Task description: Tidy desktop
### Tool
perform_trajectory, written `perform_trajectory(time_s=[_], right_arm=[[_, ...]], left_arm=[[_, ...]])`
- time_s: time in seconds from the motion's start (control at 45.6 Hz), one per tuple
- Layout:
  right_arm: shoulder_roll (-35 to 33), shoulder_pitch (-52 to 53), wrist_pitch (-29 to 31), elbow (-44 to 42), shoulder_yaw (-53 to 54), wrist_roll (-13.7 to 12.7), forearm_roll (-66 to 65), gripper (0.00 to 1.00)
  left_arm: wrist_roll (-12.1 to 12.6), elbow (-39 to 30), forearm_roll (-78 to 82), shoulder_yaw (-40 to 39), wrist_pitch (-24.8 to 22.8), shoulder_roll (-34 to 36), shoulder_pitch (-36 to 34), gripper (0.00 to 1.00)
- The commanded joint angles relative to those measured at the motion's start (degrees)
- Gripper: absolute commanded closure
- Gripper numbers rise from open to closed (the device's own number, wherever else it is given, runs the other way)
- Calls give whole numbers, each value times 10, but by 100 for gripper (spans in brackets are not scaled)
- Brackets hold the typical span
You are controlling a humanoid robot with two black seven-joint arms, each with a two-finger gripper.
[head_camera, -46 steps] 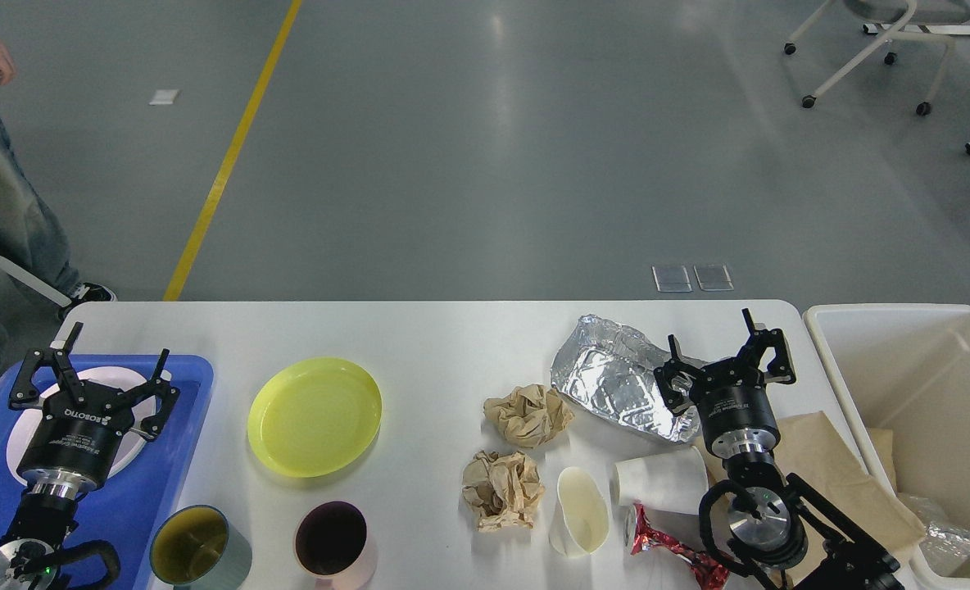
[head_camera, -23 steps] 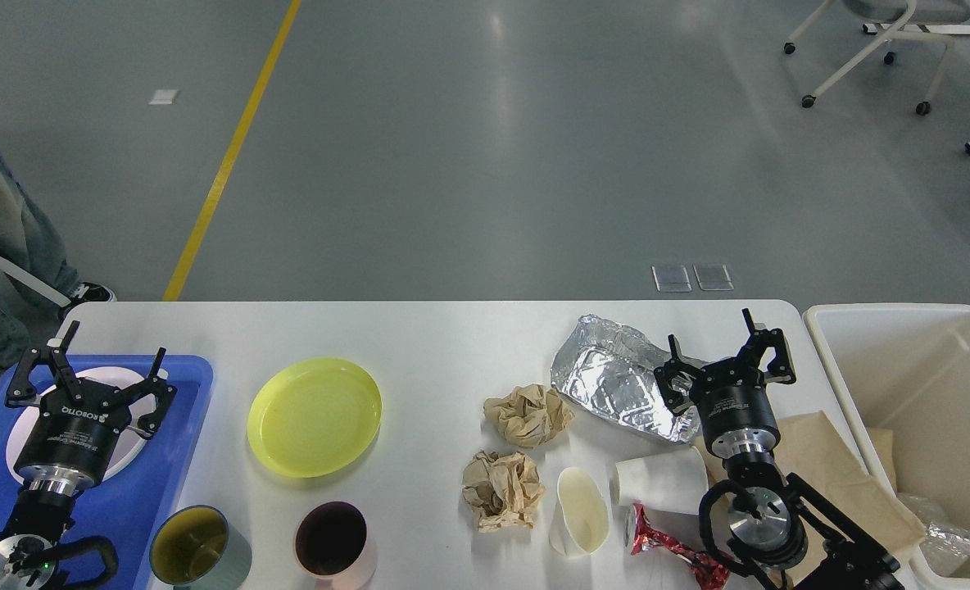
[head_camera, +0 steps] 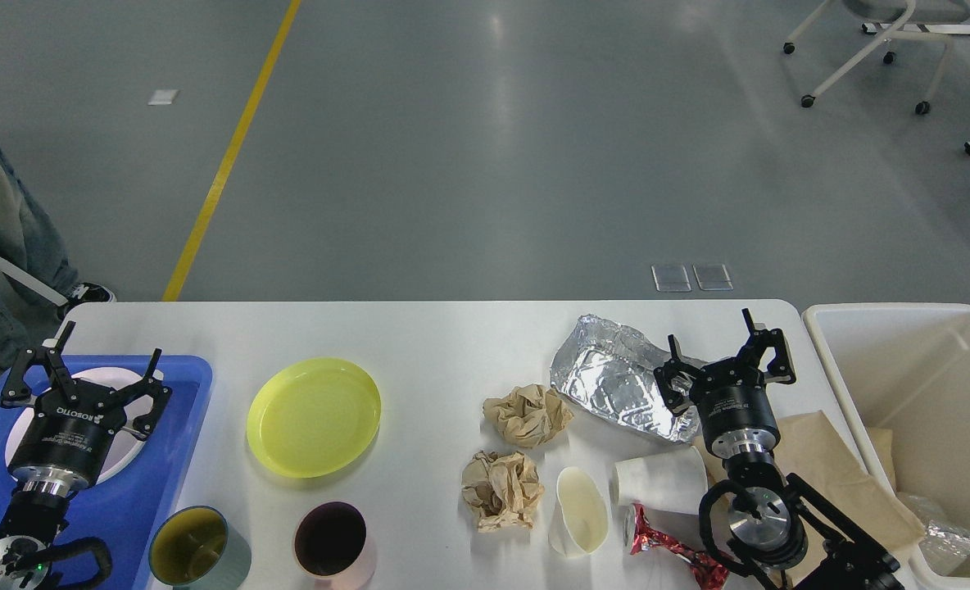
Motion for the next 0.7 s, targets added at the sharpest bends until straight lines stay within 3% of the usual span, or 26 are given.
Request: perform_trajectory(time_s=[0.0, 0.153, 0.329, 0.482, 0.526, 0.68], right_arm=[[0, 0, 0, 0, 0, -1, 0, 0], [0, 0, 0, 0, 0, 0, 0, 0], [0, 0, 0, 0, 0, 0, 0, 0], [0, 0, 0, 0, 0, 0, 0, 0], [0, 0, 0, 0, 0, 0, 0, 0], [0, 0, 0, 0, 0, 0, 0, 0]], left_arm=[[-2, 0, 0, 5, 1, 20, -2, 3], [-16, 0, -2, 34, 1, 74, -9, 3], [-60, 39, -5, 123, 3, 158, -59, 3], [-61, 76, -4, 250, 0, 241, -128, 3], [-63, 80, -5, 328, -1, 275, -164, 3], [-63, 84, -3, 488, -7, 330, -250, 3]])
